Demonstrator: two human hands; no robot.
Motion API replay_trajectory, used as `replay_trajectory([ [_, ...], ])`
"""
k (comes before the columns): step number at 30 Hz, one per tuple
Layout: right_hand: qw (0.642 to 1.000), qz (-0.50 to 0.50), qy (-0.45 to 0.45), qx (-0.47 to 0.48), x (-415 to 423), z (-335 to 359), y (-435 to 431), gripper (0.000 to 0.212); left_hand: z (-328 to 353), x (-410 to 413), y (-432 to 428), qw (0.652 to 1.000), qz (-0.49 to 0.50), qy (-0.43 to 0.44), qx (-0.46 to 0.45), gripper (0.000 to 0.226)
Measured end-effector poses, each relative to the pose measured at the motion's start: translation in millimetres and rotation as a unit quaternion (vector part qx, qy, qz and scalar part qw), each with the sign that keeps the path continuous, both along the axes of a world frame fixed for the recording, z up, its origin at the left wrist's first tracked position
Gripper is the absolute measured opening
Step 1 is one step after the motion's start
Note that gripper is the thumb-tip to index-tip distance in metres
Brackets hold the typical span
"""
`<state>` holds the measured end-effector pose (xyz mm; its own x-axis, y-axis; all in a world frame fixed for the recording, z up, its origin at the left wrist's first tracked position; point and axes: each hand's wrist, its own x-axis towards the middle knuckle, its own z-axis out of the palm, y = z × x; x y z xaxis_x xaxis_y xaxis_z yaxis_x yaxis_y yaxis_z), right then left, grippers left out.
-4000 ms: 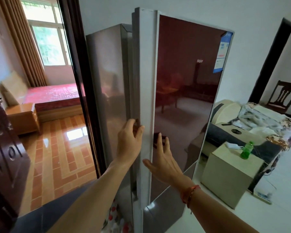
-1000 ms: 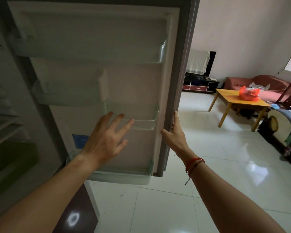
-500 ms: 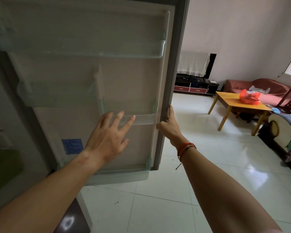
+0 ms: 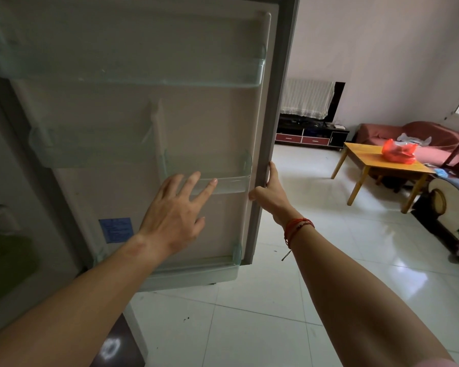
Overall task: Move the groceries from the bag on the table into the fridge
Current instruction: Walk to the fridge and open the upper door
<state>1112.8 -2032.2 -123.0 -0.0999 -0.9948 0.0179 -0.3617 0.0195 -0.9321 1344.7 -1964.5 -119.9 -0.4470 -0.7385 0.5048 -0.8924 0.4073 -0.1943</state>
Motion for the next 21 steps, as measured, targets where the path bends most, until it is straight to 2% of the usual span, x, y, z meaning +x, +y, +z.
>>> replay_trajectory([
  [5,0.997,-0.008,0.079,-0.002,-5,8,19,0.099,6,7,7,1.0,0.008,0.011,0.006,0.077],
  [15,0.976,0.007,0.212,-0.048,10,31,96,0.095,23,27,59,0.993,0.042,0.103,0.033,0.072],
  [21,0.961,0.043,0.26,-0.078,36,45,146,0.093,36,63,113,0.991,0.07,0.115,0.015,0.077],
])
